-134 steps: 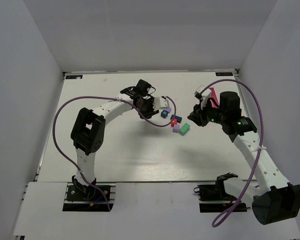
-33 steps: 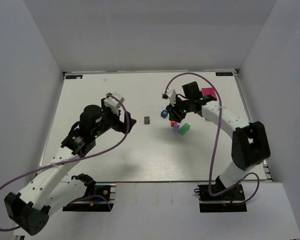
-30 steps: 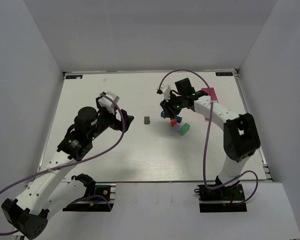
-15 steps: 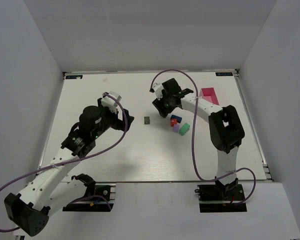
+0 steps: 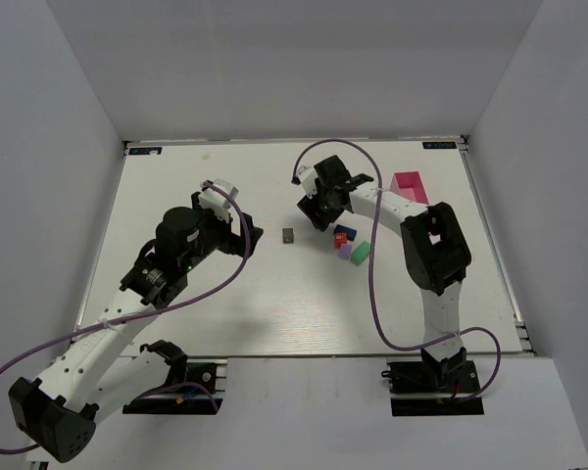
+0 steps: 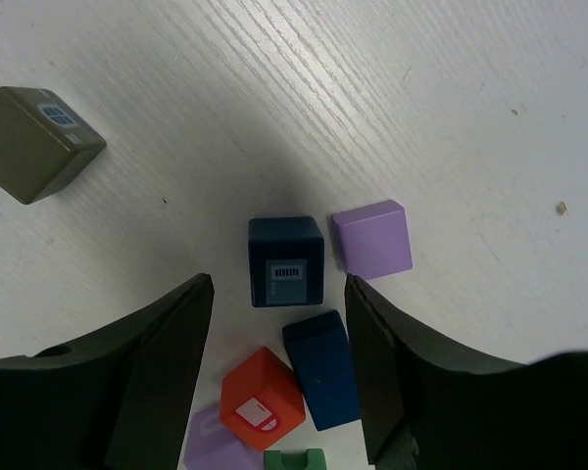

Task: Build the wood block tower

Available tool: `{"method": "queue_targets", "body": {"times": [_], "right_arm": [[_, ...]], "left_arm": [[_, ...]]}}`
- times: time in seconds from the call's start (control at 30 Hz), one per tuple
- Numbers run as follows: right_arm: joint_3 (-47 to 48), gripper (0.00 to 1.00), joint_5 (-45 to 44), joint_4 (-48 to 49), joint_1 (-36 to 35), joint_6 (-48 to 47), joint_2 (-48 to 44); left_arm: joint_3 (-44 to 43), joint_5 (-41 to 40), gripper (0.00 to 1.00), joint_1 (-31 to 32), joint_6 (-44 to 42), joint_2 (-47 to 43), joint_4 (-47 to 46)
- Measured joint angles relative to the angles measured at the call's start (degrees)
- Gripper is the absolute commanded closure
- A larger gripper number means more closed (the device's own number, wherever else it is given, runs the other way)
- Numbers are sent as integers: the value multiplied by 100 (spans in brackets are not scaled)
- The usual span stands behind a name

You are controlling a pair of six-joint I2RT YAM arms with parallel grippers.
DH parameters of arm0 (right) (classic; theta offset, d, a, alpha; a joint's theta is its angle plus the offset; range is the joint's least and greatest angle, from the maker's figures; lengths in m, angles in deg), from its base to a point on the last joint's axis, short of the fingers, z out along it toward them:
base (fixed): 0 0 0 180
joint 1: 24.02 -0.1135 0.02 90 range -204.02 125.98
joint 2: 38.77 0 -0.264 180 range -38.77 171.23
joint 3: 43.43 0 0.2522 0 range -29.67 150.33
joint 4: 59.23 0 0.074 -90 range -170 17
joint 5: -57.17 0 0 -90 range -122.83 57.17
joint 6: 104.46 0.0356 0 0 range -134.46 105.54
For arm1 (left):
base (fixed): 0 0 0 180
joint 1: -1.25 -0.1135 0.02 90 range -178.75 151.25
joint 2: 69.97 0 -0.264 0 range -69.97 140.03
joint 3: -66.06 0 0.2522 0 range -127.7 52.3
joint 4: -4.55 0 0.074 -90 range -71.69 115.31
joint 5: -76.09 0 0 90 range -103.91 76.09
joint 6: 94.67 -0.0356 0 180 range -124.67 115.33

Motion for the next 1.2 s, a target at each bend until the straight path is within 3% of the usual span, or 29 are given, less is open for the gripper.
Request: {"method": "queue_targets", "body": {"times": [0.87, 1.2], "right_arm": [[149, 49, -52, -55, 28, -229, 227], [149, 46, -35, -59, 33, -286, 308]], "left_arm": [[0, 2, 0, 0, 0, 37, -2], [0, 2, 0, 0, 0, 37, -2]]}}
